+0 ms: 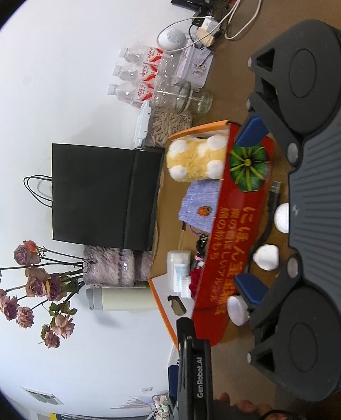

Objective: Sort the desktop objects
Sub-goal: 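Move the right gripper down to the crumpled white tissue on the table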

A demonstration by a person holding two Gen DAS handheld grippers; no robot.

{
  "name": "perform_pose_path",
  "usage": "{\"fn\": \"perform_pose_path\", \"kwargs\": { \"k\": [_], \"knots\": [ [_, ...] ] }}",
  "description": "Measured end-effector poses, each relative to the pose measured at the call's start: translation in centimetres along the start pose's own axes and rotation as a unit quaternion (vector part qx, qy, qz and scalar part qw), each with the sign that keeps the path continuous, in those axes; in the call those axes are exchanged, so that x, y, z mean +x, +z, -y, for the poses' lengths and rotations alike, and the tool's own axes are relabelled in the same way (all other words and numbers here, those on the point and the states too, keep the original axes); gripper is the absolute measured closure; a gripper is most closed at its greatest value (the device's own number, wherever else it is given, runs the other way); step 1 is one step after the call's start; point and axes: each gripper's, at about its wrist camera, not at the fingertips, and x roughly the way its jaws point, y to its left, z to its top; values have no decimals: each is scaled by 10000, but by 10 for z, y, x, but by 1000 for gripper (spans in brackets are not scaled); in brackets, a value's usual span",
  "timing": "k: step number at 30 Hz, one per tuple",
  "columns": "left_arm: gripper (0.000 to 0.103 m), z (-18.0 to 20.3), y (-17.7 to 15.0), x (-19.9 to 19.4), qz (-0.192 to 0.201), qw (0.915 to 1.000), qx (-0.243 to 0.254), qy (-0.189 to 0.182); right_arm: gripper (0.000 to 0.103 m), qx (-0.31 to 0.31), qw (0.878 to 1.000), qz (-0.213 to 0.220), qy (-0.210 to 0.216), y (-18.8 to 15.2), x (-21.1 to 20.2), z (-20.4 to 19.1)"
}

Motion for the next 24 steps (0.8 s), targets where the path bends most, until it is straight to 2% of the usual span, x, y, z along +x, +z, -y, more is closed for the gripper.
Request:
{"fn": "perform_pose_path", "kwargs": {
  "k": [8,17,24],
  "knots": [
    [0,-2,-18,-28,-294,9995,71,-76,0,161,9998,-109,50,-21,-29,-3],
    [0,-3,-28,-47,-503,9985,158,-130,0,334,9994,-47,100,-34,-56,-8],
    [0,-5,-31,-57,-528,9983,214,-98,0,337,9989,-112,292,-44,-69,-17]
  ]
}}
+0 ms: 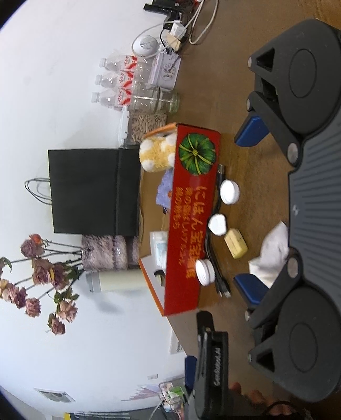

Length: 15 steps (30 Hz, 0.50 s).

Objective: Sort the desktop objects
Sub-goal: 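Move the right gripper down to the crumpled white tissue on the table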

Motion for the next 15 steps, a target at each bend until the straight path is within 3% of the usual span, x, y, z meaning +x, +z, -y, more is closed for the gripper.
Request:
{"fn": "perform_pose_path", "kwargs": {
  "k": [5,15],
  "knots": [
    [0,-5,1,-1,-109,9999,-82,1,0,-239,9991,-189,297,-6,2,-17],
    [0,-16,-1,-4,-269,9991,-312,10,0,-413,9948,-833,421,-8,31,-40]
  ]
}}
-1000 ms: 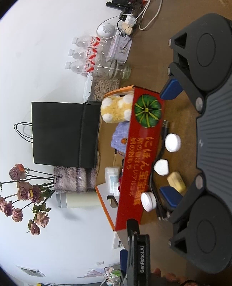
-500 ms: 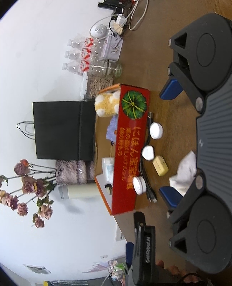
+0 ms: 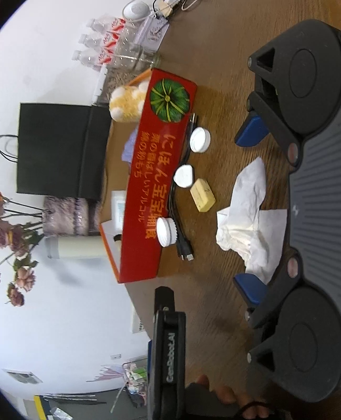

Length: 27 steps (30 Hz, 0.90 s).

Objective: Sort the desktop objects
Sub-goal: 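Move the right gripper down to the crumpled white tissue on the table, then grasp and lift the tissue with the right gripper while the left gripper approaches the yellow block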

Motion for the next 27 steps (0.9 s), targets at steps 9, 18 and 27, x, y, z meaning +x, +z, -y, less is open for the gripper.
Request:
{"fn": "perform_pose_path", "kwargs": {
  "k": [9,18,27],
  "knots": [
    [0,-3,0,1,-103,9999,-46,-28,36,-98,9996,-141,214,4,9,-6],
    [0,1,-2,3,-163,9999,10,-57,78,-56,9996,14,278,5,4,-2],
    [0,22,-3,9,-243,9992,199,-238,80,254,9990,359,109,9,-10,29]
  ]
}}
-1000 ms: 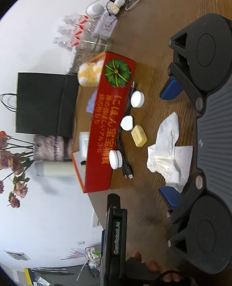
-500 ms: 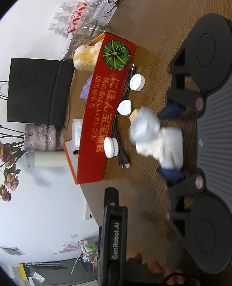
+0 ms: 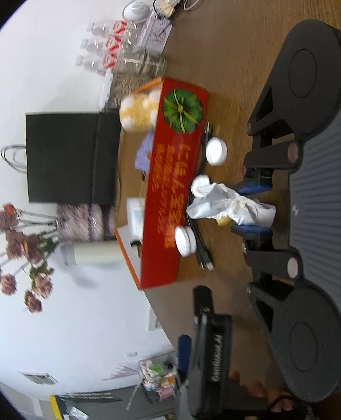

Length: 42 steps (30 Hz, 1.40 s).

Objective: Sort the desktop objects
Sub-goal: 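Grasp and lift the tissue with the right gripper while the left gripper approaches the yellow block, then close the left gripper on the yellow block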

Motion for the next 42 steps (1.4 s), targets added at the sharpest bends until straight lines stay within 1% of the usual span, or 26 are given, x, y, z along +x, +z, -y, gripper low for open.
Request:
{"fn": "perform_pose_path", "kwargs": {
  "k": [5,8,11,19,21,24,25,29,30,33,34,35,36,39,42],
  "knots": [
    [0,30,4,10,-90,9995,236,-162,80,136,9997,107,-158,2,-5,26],
    [0,48,6,19,-152,9989,403,-206,80,170,9994,172,-245,3,-7,42],
    [0,62,8,28,-214,9984,462,-231,80,243,9990,189,-315,1,-9,56],
    [0,85,10,51,-424,9968,639,-207,80,373,9981,233,-431,-2,-13,79],
    [2,86,11,55,-473,9967,615,-226,80,396,9979,221,-458,-3,-12,82],
    [15,88,13,60,-538,9966,564,-261,80,448,9977,213,-471,-4,-12,85],
    [17,88,13,61,-562,9965,541,-289,80,434,9976,234,-483,-4,-13,84],
    [40,89,12,64,-676,9956,443,-469,80,402,9975,292,-497,-5,-15,81],
    [43,90,12,64,-663,9956,444,-499,80,407,9975,299,-498,-5,-15,81],
    [63,92,11,62,-638,9953,446,-575,80,416,9974,307,-498,-5,-16,81],
    [67,93,11,61,-633,9952,452,-595,80,407,9975,306,-496,-5,-16,81],
    [73,94,11,61,-625,9950,448,-630,80,397,9975,303,-495,-5,-16,81],
    [76,94,11,61,-621,9950,434,-651,80,386,9976,301,-498,-5,-16,80],
    [79,94,11,60,-599,9953,391,-653,80,347,9976,313,-513,-6,-17,78],
    [80,91,11,61,-596,9955,280,-679,80,327,9974,340,-542,-6,-18,77]
  ]
}}
